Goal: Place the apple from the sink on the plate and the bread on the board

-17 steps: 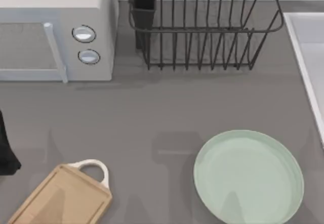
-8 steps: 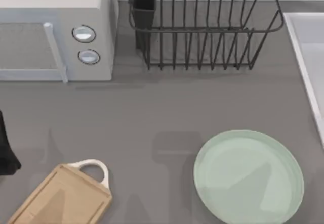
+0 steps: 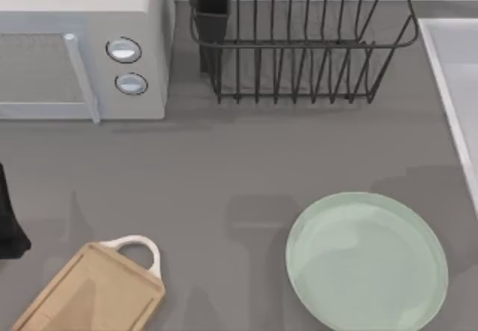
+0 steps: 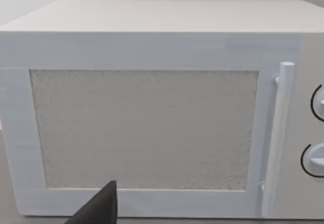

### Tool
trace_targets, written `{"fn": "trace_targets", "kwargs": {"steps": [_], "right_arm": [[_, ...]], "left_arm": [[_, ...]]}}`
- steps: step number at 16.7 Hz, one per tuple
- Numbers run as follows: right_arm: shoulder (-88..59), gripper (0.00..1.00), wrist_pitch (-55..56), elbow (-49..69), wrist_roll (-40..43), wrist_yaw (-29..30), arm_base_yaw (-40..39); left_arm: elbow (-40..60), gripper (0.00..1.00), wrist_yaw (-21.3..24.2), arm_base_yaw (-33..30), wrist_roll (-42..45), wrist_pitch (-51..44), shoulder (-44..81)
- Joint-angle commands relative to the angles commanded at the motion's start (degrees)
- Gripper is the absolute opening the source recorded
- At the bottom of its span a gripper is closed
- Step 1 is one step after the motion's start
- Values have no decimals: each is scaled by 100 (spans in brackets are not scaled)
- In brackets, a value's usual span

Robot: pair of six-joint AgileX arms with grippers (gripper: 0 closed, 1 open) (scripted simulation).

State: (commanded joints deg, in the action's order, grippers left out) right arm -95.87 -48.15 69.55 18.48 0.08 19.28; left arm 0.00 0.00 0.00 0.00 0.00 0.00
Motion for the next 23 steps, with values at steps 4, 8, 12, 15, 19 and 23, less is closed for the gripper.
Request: {"fn": "trace_targets", "kwargs": {"steps": [4,8,12,15,19,23], "right_arm": [[-1472,100,-705,1019,270,1,282],[-1982,100,-967,1397,371,2,387],[-1968,100,-954,1380,365,3,357],[-2134,100,-737,1283,363,4,359],[-2807,100,370,909,356,10,370],[-3526,100,1587,478,343,16,376]], "left_arm": [[0,100,0,0,0,0,0],[0,100,0,0,0,0,0],[0,100,0,0,0,0,0],[0,100,0,0,0,0,0],[0,100,0,0,0,0,0],[0,100,0,0,0,0,0]]}}
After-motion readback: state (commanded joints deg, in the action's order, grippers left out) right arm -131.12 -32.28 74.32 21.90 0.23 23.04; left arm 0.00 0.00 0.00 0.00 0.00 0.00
